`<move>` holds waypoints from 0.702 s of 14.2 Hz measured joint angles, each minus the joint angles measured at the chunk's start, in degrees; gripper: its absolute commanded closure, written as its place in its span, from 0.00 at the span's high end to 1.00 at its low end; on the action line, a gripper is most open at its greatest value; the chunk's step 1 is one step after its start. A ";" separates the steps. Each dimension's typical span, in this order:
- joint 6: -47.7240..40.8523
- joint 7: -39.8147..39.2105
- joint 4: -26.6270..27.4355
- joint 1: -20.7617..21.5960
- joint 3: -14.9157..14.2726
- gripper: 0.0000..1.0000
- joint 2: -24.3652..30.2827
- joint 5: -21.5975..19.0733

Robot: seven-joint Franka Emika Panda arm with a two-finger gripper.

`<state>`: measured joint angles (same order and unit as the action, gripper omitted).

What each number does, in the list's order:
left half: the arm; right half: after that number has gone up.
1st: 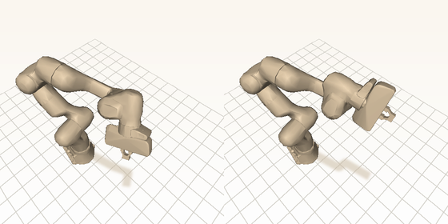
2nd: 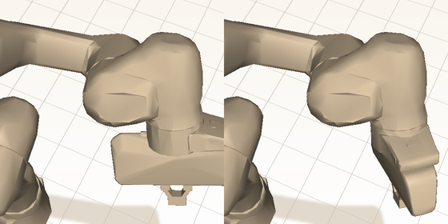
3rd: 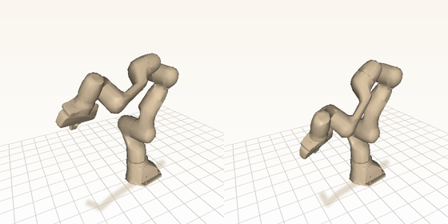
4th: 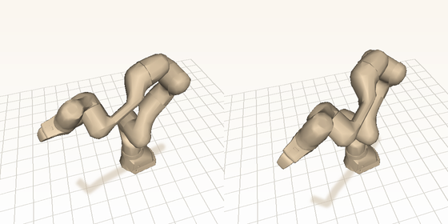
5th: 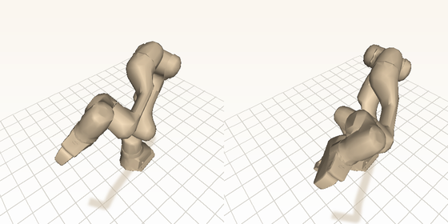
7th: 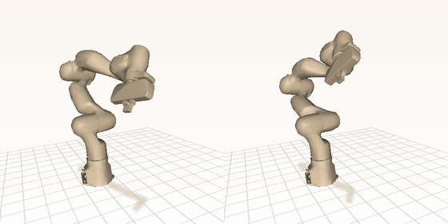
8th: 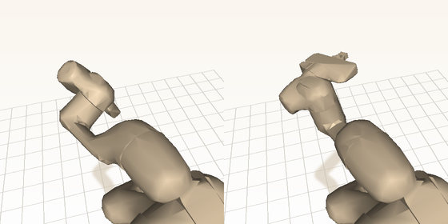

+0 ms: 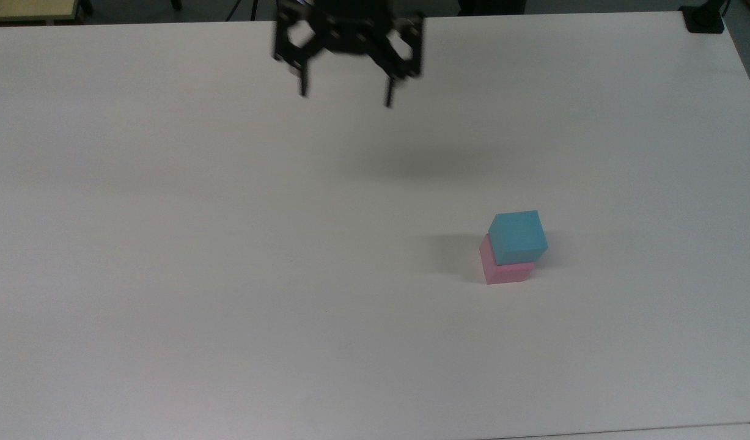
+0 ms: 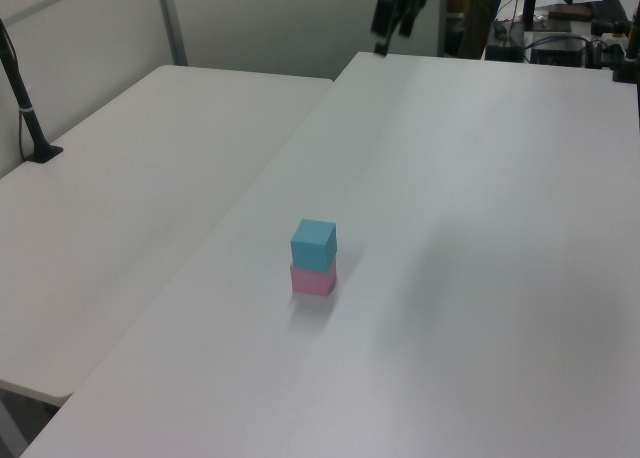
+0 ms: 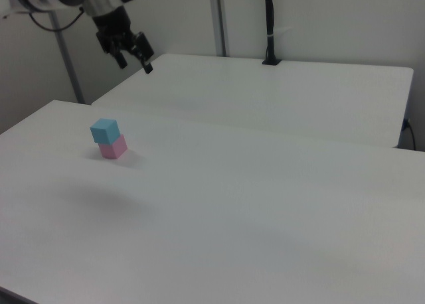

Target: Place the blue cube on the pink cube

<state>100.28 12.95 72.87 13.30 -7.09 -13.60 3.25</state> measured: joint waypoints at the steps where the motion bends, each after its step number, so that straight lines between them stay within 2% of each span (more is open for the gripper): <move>1: -2.24 -1.62 0.07 -2.35 0.08 1.00 2.42 -0.01; 3: -7.24 -2.79 0.39 -6.74 1.00 1.00 6.67 -0.02; 5: -10.60 -3.20 1.48 -9.23 1.99 1.00 8.79 -0.02; 10: -13.76 -3.20 3.31 -9.46 2.57 1.00 8.83 -0.02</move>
<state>86.52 9.75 76.18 3.84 -4.51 -4.77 3.23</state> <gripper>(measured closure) 0.000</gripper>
